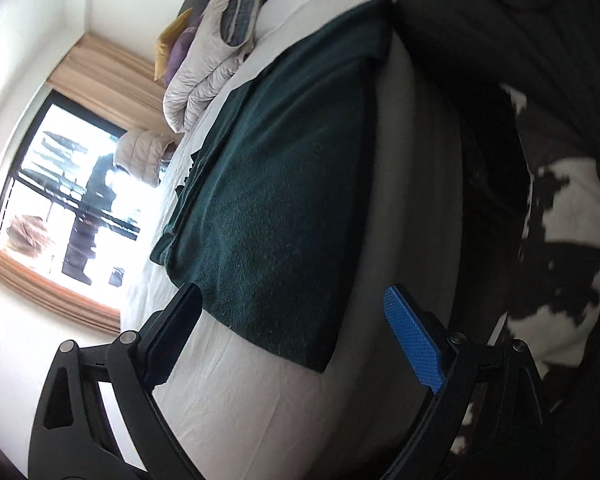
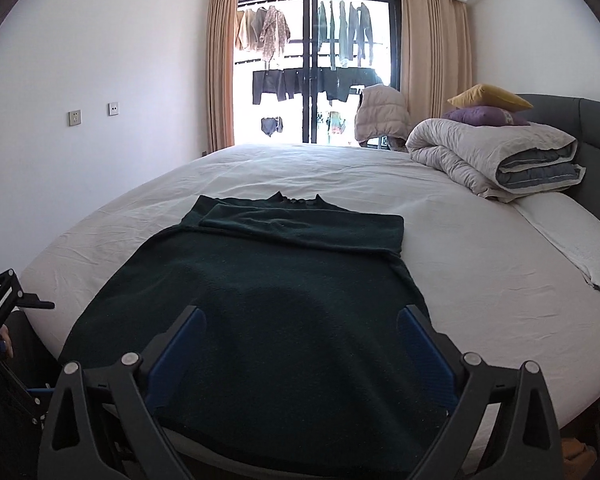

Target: Fold small clothes

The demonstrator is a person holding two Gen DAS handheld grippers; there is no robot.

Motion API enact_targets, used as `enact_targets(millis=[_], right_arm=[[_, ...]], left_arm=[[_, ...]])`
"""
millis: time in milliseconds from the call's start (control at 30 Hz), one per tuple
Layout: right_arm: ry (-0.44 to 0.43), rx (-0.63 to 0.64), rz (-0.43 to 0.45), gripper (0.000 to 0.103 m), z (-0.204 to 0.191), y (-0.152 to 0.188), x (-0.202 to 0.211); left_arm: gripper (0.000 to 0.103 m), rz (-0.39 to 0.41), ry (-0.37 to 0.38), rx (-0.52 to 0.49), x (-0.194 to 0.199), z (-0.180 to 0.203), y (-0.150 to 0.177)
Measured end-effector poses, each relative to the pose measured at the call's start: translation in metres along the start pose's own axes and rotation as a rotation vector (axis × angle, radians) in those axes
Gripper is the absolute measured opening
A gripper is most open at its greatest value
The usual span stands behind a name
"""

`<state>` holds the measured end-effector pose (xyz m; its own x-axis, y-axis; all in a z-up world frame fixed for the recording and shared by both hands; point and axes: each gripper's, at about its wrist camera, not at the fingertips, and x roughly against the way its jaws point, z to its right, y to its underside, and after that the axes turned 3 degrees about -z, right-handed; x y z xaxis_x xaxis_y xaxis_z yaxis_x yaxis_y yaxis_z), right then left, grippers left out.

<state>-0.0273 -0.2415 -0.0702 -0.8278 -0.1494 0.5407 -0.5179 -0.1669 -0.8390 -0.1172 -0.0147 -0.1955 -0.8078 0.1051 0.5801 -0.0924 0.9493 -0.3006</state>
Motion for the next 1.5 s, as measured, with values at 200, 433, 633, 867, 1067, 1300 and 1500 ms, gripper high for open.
enact_targets(millis=[200, 433, 633, 867, 1067, 1300, 1500], right_arm=[[-0.007, -0.037, -0.015, 0.095, 0.0, 0.0, -0.003], [-0.008, -0.061, -0.025, 0.094, 0.001, 0.002, -0.003], [-0.009, -0.048, -0.04, 0.089, 0.0, 0.005, -0.003], [0.042, 0.179, -0.076, 0.089, -0.016, 0.023, 0.014], [0.07, 0.344, -0.161, 0.081, -0.024, 0.05, 0.023], [0.113, 0.553, -0.239, 0.068, -0.04, 0.08, 0.009], [0.178, 0.701, -0.301, 0.06, -0.052, 0.101, -0.012]], left_arm=[[0.093, -0.003, -0.153, -0.115, -0.02, 0.013, 0.013], [0.054, 0.005, -0.184, -0.19, -0.028, 0.018, 0.021], [0.033, 0.034, -0.174, -0.062, -0.022, -0.009, 0.009], [0.01, 0.059, -0.086, 0.024, -0.017, -0.024, -0.005], [0.005, 0.073, -0.046, 0.252, -0.002, -0.065, -0.004], [0.005, 0.111, -0.046, 0.43, 0.011, -0.105, -0.007], [0.005, 0.141, -0.072, 0.489, 0.01, -0.132, -0.017]])
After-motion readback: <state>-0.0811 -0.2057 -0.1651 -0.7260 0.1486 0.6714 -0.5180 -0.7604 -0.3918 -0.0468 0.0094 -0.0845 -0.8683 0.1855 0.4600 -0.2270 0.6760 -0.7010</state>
